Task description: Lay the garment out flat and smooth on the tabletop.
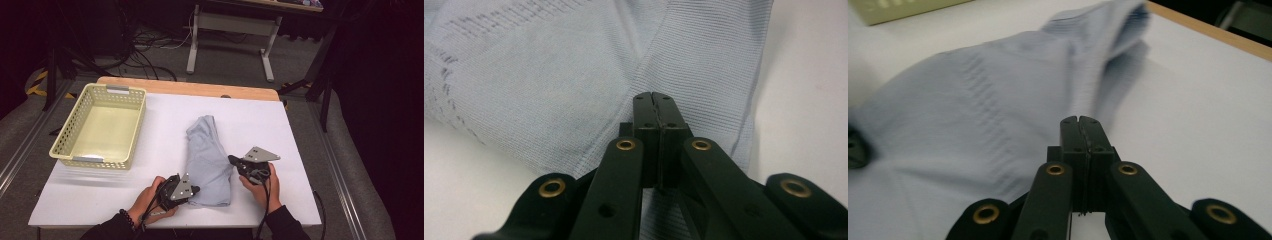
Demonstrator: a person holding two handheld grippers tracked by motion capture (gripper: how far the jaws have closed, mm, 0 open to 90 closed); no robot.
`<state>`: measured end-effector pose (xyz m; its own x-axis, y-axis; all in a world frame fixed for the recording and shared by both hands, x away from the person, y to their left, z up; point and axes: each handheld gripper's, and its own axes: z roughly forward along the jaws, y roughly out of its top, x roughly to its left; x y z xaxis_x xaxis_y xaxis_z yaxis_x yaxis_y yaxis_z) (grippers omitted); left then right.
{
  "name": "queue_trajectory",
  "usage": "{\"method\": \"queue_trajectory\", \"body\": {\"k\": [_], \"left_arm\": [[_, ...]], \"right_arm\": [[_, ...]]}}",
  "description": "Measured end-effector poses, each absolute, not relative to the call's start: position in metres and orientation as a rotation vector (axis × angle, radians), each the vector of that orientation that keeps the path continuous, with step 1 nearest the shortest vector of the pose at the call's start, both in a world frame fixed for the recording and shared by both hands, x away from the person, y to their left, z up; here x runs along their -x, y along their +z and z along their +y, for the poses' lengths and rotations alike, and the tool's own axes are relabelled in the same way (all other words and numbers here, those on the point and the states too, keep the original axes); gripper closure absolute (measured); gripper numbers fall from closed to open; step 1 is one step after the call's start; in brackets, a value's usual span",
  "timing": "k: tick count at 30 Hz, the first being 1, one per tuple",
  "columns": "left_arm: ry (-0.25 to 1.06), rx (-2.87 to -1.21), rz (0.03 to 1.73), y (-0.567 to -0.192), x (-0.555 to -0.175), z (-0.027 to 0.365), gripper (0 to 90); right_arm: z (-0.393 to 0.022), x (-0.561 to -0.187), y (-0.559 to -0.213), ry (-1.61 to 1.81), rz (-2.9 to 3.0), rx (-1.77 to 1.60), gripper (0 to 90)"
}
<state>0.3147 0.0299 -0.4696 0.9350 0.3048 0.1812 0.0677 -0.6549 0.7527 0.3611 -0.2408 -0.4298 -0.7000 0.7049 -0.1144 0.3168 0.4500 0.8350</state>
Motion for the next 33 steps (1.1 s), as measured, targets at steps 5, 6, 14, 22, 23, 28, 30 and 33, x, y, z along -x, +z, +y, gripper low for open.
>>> {"method": "queue_trajectory", "body": {"k": [5, 6, 14, 22, 23, 28, 30, 33], "left_arm": [[0.323, -2.263, 0.278, -0.469, -0.319, 0.032, 89.9], [0.320, -2.264, 0.278, -0.469, -0.319, 0.032, 89.9], [0.339, -2.270, 0.273, -0.469, -0.317, 0.031, 89.9], [0.357, -2.270, 0.269, -0.469, -0.316, 0.031, 89.9], [0.363, -2.266, 0.271, -0.469, -0.315, 0.031, 89.9], [0.337, -2.239, 0.291, -0.464, -0.312, 0.036, 84.6], [0.336, -2.221, 0.305, -0.459, -0.310, 0.040, 83.6], [0.364, -2.191, 0.304, -0.450, -0.308, 0.047, 82.5]], "right_arm": [[-0.222, -0.360, -0.449, 0.982, 2.347, -0.781, 90.0], [-0.223, -0.360, -0.453, 0.975, 2.357, -0.797, 90.0], [-0.247, -0.356, -0.458, 0.921, 2.319, -0.879, 90.0], [-0.269, -0.359, -0.454, 0.988, 2.255, -1.014, 90.0], [-0.269, -0.359, -0.453, 1.000, 2.250, -1.014, 90.0], [-0.265, -0.353, -0.446, 1.030, 2.231, -0.971, 85.5], [-0.266, -0.351, -0.443, 1.066, 2.218, -0.968, 83.5], [-0.267, -0.347, -0.437, 1.132, 2.199, -0.928, 80.1]]}}
